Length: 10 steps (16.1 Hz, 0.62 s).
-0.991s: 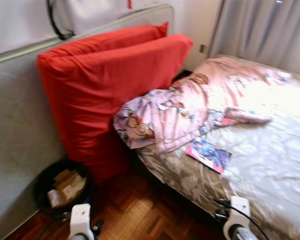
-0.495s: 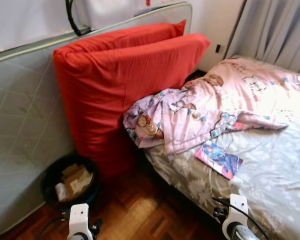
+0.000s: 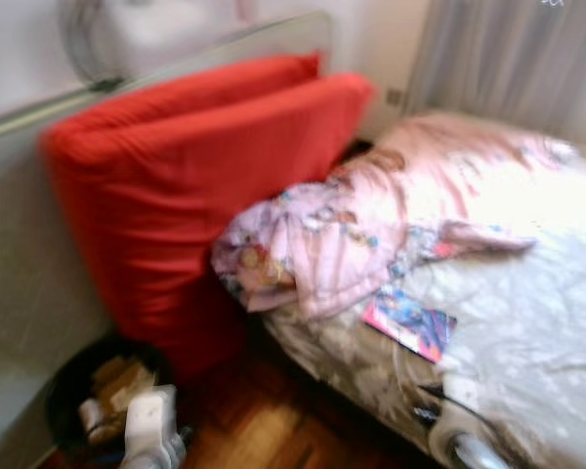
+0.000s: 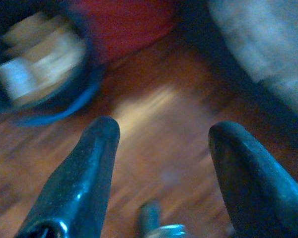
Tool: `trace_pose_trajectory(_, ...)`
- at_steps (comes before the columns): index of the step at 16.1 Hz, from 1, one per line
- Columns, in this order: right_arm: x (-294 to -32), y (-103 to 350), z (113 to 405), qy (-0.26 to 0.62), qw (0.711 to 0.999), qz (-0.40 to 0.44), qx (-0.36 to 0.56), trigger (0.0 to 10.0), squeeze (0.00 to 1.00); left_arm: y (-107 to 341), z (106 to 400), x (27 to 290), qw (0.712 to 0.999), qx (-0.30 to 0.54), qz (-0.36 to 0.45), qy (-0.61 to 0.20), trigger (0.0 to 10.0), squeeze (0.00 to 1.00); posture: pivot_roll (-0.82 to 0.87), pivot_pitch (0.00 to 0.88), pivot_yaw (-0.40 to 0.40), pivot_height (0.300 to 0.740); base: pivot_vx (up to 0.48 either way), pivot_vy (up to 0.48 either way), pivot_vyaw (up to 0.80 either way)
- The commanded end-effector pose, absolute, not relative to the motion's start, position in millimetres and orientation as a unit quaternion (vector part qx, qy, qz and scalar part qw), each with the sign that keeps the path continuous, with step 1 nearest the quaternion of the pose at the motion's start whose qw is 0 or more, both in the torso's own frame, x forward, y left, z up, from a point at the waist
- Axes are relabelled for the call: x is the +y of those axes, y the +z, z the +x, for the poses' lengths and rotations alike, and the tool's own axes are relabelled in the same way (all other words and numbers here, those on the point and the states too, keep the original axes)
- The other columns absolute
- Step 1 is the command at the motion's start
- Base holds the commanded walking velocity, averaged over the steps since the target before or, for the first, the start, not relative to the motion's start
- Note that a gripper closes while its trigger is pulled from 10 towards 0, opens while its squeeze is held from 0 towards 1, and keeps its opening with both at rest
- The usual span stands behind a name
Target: Clean up the room
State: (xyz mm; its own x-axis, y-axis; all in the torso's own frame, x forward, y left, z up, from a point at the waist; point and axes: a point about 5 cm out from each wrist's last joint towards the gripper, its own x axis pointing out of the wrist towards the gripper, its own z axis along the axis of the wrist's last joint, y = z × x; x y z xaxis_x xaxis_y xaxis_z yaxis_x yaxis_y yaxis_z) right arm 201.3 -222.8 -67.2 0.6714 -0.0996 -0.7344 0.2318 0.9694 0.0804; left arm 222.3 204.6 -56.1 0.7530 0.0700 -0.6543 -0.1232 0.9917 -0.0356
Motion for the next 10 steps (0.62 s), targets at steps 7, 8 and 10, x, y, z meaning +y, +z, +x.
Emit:
trace_pose_trajectory(7,-210,-60,217,-0.074,0.921,0.096,0.37,10.0,0.0,-57,218,217,0.934,0.351,-0.032,0.065,10.0,0.0,0.01,0.0,-0.026,0.74,0.293,0.0,0.0)
trace_pose_trajectory(8,-210,-60,217,-0.075,0.922,0.096,0.369,10.0,0.0,-55,220,217,0.936,0.345,-0.031,0.061,10.0,0.0,0.01,0.0,-0.026,0.74,0.296,0.0,0.0)
trace_pose_trajectory(10,-210,-60,218,-0.075,0.923,0.097,0.366,10.0,0.0,-51,227,216,0.941,0.333,-0.031,0.056,10.0,0.0,0.02,0.0,-0.024,0.74,0.292,0.0,0.0)
